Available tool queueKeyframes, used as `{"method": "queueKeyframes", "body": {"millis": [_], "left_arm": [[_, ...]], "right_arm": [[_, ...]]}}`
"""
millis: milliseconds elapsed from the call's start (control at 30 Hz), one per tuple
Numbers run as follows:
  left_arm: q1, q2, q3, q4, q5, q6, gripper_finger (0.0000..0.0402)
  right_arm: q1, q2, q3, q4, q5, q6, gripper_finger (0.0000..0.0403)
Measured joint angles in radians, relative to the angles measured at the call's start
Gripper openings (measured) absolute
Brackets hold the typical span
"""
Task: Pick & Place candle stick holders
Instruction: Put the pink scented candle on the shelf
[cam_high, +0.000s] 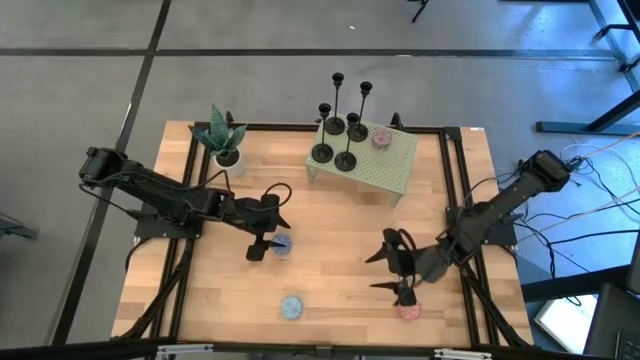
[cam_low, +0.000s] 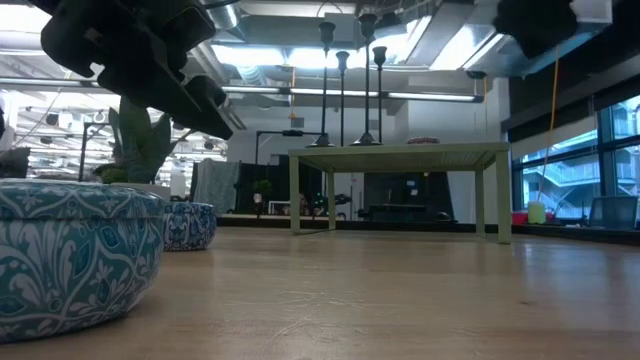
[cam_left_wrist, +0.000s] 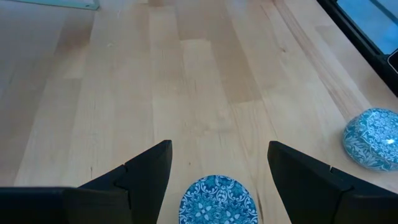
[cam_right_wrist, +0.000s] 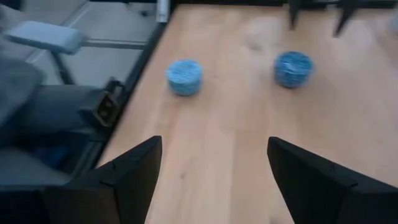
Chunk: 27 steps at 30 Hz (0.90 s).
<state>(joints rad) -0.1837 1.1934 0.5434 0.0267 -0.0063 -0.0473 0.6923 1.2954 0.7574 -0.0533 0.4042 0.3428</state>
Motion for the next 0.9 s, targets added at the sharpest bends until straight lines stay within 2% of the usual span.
{"method": "queueKeyframes", "body": {"millis": [133, 333, 467, 600, 767, 900], "left_arm": [[0.000, 0.000, 0.000, 0.002, 0.000, 0.000, 0.0263], [0.000, 0.000, 0.000, 0.000, 0.000, -0.001, 0.0263], [0.000, 0.000, 0.000, 0.000, -0.001, 0.000, 0.0263], [0.000, 0.000, 0.000, 0.000, -0.001, 0.000, 0.0263], [0.000, 0.000, 0.000, 0.000, -0.001, -0.001, 0.0263], [0.000, 0.000, 0.000, 0.000, -0.001, -0.001, 0.0263]], "right_arm": [[0.028, 0.022, 0.000, -0.063, 0.121, 0.085, 0.0296], [0.044, 0.047, -0.001, -0.166, 0.219, 0.286, 0.0296], [0.047, 0.047, -0.001, -0.130, 0.192, 0.391, 0.0300], [0.048, 0.047, 0.000, -0.078, 0.160, 0.387, 0.0328], [0.048, 0.047, 0.000, -0.116, 0.073, 0.398, 0.0358], [0.048, 0.047, 0.000, -0.183, 0.073, 0.390, 0.0360]]}}
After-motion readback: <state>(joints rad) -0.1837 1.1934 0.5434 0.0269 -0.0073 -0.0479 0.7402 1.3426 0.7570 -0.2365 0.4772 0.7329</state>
